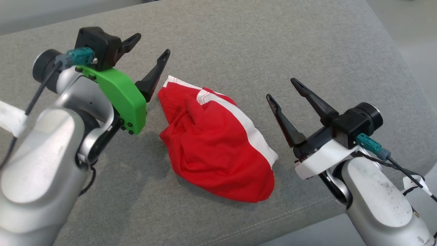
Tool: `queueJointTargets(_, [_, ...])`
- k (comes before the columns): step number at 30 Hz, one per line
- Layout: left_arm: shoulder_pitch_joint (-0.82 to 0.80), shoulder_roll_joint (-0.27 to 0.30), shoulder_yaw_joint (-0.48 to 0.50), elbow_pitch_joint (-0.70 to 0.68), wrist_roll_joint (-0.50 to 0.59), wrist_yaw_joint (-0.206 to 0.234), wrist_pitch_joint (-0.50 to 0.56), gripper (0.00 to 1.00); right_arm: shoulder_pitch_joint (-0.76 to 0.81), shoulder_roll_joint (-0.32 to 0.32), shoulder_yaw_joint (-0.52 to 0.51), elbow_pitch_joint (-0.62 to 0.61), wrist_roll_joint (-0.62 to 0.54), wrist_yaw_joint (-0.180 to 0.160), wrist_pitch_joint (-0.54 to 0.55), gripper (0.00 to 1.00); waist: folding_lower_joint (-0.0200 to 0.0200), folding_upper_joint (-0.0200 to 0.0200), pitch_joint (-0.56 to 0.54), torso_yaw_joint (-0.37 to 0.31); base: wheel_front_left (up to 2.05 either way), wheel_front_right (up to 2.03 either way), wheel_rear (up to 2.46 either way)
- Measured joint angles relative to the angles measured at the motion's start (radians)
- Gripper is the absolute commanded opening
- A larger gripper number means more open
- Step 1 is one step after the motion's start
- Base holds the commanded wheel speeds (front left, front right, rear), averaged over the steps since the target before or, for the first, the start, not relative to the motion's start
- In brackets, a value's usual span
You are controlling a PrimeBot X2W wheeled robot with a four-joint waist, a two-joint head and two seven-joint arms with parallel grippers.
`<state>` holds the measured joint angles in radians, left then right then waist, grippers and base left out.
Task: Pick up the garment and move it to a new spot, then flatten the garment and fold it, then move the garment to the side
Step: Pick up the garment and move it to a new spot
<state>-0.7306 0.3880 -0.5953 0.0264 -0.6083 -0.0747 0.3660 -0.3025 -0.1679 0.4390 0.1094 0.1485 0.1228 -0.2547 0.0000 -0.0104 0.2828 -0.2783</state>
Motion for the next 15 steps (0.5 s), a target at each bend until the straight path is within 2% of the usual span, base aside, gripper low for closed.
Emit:
queueJointTargets(6, [0.153, -0.086, 0.019, 0.014, 0.025, 0.113, -0.180, 1.00, -0.058, -0.048, 0.018, 0.075, 0.002, 0.000, 0.034, 1.00, 0.0000, 0.0000, -0.023, 0.068, 0.00, 0.00, 0.00])
queueJointTargets(10, [0.264, -0.118, 0.021, 0.019, 0.027, 0.166, -0.277, 1.00, -0.094, -0.062, 0.024, 0.131, 0.044, 0.000, 0.088, 1.00, 0.0000, 0.0000, -0.043, 0.118, 0.00, 0.00, 0.00])
queueJointTargets(14, [0.367, -0.139, 0.020, 0.023, 0.027, 0.173, -0.353, 1.00, -0.121, -0.085, 0.072, 0.188, 0.099, 0.002, 0.147, 0.99, 0.0000, 0.0000, -0.062, 0.169, 0.00, 0.00, 0.00])
queueJointTargets(15, [0.389, -0.143, 0.018, 0.025, 0.027, 0.173, -0.367, 1.00, -0.126, -0.088, 0.085, 0.200, 0.114, 0.002, 0.162, 0.92, 0.0000, 0.0000, -0.066, 0.182, 0.00, 0.00, 0.00])
